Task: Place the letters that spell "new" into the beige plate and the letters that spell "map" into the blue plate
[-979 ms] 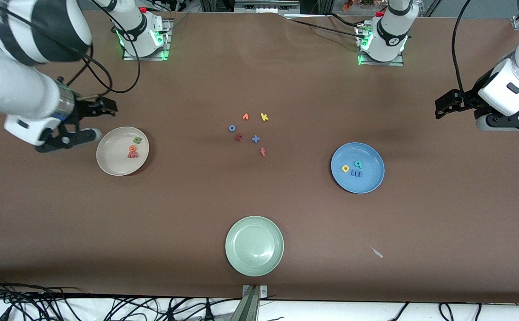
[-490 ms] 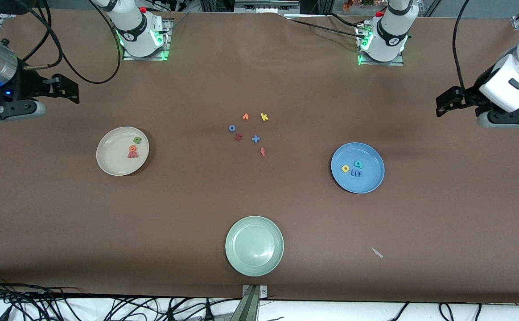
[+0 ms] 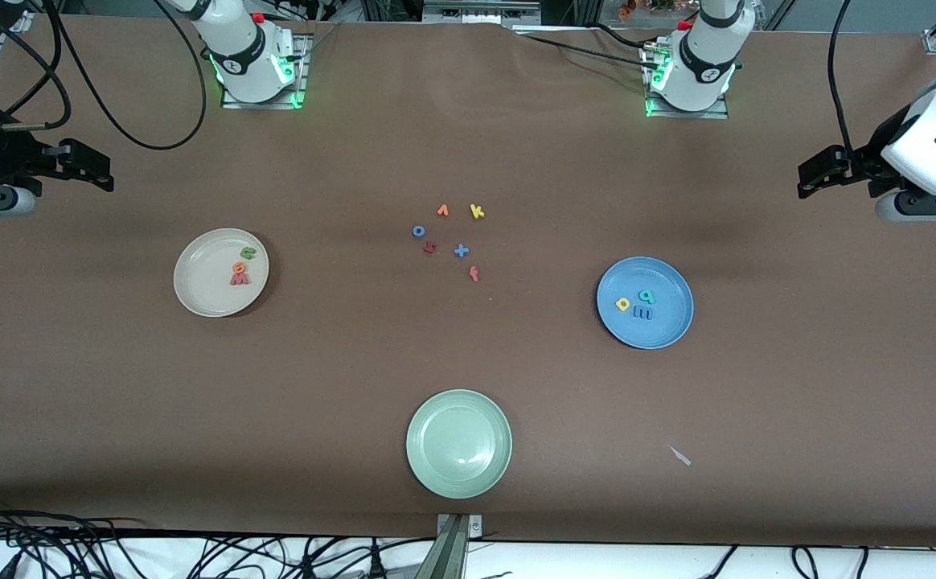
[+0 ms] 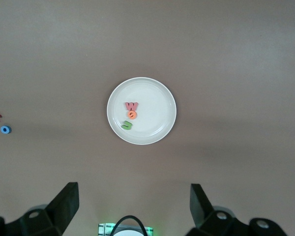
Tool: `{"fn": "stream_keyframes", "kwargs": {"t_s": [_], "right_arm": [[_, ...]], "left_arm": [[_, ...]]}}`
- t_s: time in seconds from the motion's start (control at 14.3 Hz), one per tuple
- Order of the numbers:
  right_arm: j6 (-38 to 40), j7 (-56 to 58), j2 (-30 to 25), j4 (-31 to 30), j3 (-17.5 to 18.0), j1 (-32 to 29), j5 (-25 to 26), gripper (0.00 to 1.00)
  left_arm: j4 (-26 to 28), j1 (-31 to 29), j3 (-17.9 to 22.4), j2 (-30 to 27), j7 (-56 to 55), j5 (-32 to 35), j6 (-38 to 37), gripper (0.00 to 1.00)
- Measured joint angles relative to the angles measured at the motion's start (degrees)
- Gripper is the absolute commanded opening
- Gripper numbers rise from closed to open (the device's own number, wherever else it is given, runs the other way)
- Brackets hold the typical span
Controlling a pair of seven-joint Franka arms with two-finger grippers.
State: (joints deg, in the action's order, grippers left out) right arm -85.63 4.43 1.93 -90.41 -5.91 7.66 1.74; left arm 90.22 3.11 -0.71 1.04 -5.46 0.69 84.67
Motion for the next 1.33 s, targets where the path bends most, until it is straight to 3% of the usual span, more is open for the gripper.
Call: {"fn": "stream_keyframes", "kwargs": {"t_s": [0.35, 1.33], "right_arm": [[-0.5, -0.1, -0.2, 0.0, 0.2, -0.2, -1.7, 1.0], [-3.8, -0.1, -0.1, -0.6, 0.7, -0.3, -0.1, 1.0]], "left_arm": [[-0.4, 0.1, -0.1, 0.1, 0.0, 0.0, -0.3, 1.0], [-0.5, 0.7, -0.1, 0.2, 0.0, 0.0, -0.3, 1.0]]}}
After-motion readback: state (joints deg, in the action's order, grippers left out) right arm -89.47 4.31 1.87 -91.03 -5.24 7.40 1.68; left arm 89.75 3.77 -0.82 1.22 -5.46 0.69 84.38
